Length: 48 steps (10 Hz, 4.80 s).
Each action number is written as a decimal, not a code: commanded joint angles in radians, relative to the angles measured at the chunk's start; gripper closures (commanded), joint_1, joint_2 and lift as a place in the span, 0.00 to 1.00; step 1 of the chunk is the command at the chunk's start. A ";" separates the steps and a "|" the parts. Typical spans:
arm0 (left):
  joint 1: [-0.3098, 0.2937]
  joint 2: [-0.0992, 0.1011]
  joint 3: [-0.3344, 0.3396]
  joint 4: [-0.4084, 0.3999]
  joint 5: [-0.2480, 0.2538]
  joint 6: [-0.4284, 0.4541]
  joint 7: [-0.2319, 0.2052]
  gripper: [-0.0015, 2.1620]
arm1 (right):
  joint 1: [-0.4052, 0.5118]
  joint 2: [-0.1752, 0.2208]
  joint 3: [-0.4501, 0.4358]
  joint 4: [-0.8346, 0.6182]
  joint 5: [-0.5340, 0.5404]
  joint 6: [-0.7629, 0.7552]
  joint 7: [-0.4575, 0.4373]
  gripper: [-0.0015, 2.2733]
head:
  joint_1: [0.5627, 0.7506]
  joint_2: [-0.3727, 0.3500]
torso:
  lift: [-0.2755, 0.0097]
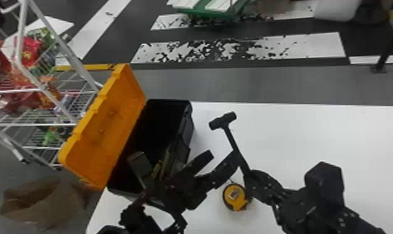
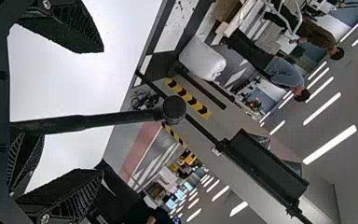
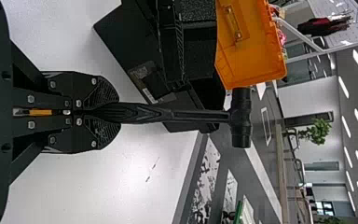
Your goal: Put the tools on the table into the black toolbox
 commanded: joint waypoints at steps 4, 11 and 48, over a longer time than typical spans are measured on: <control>-0.043 -0.016 -0.020 -0.021 -0.011 0.072 0.012 0.04 | -0.005 0.002 0.017 -0.001 0.003 0.018 0.017 0.99 | 0.70 0.86 | 0.83; -0.058 -0.023 -0.059 -0.015 -0.060 0.084 0.023 0.39 | -0.008 0.002 0.041 -0.003 0.001 0.021 0.020 0.99 | 0.70 0.85 | 0.83; -0.123 0.014 0.251 0.214 -0.508 -0.207 0.054 0.01 | 0.226 0.002 -0.440 0.043 -0.394 -0.267 0.149 0.05 | 0.70 0.96 | 0.83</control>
